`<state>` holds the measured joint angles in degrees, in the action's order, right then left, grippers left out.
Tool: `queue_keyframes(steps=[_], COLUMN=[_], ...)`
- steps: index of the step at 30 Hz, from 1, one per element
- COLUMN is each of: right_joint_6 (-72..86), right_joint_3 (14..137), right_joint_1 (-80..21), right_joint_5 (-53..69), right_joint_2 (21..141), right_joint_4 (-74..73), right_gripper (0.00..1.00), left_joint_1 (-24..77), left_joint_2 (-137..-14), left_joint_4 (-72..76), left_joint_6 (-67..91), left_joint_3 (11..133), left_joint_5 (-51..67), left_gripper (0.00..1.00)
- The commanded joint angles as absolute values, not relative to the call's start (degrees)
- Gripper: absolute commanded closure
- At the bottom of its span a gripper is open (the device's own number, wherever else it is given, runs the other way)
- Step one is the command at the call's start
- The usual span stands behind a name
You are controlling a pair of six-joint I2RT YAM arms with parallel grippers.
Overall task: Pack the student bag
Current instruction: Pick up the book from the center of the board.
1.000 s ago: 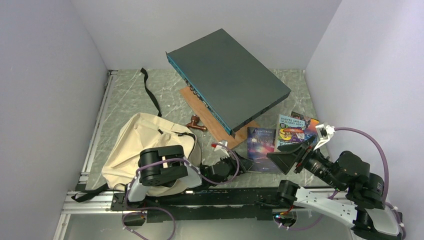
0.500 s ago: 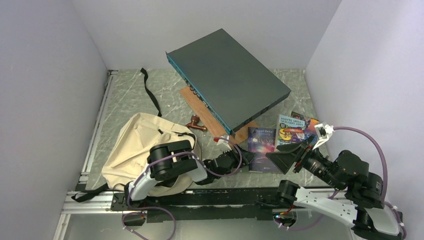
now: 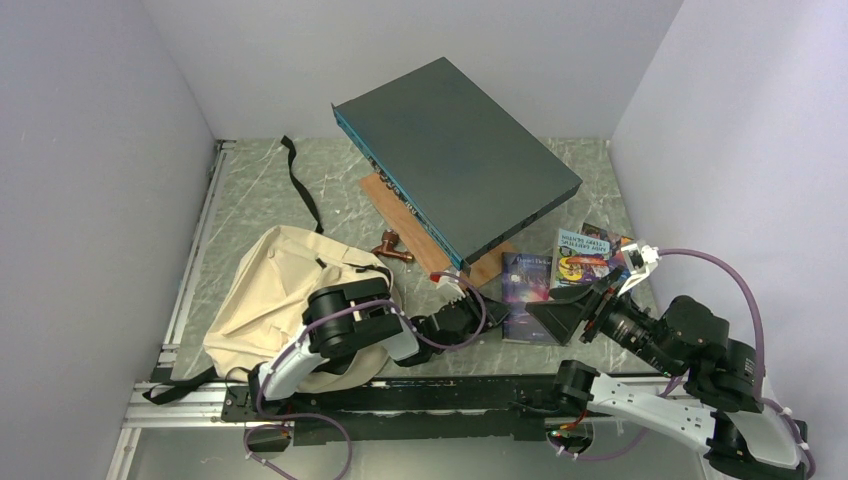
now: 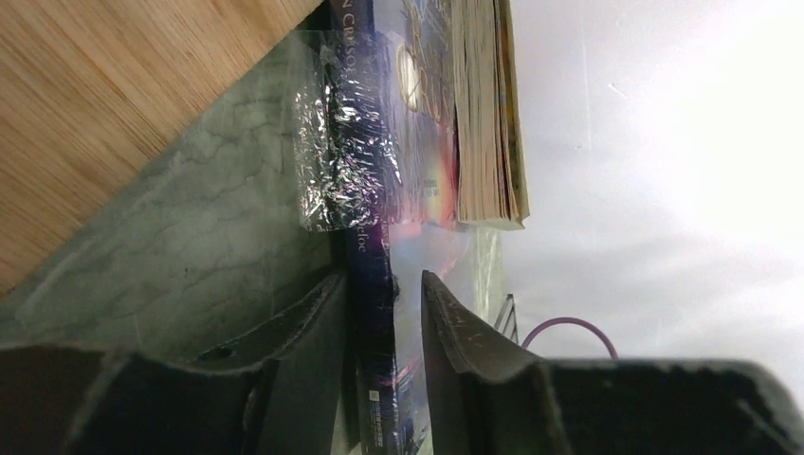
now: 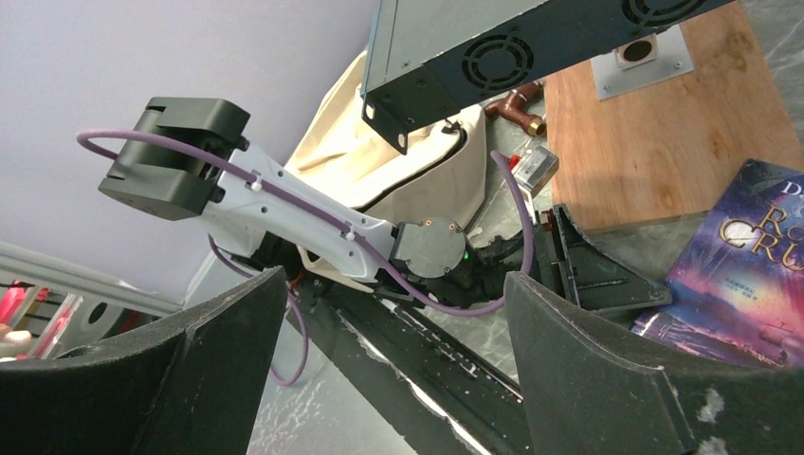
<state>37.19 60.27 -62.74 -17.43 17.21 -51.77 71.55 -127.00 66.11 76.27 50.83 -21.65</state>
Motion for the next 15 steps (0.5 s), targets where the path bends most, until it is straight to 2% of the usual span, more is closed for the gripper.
queue_keyframes(steps=[1, 4, 10, 15], right_joint_6=[37.08, 37.26, 37.27, 36.92], right_joint_3=[60.41, 60.29, 59.80, 59.75], right_joint_1=[-62.75, -62.73, -62.72, -62.73], right_joint_5=[-16.88, -17.04, -17.49, -17.68], right_joint_2=[17.63, 17.43, 16.90, 17.23], right_joint_4=[-48.60, -48.87, -48.96, -48.98], right_gripper=[0.13, 0.13, 0.13, 0.12], left_joint_1=[71.06, 70.57, 69.25, 68.57], left_joint_2=[-128.90, -127.54, -118.92, -112.34], left_joint_4=[68.03, 70.27, 72.91, 75.47], left_joint_6=[75.96, 74.25, 69.37, 68.54], left_joint_3=[50.97, 48.94, 39.80, 31.98], left_joint_5=[-20.21, -20.01, -21.95, -23.19], left_gripper=[0.66, 0.80, 0.98, 1.00])
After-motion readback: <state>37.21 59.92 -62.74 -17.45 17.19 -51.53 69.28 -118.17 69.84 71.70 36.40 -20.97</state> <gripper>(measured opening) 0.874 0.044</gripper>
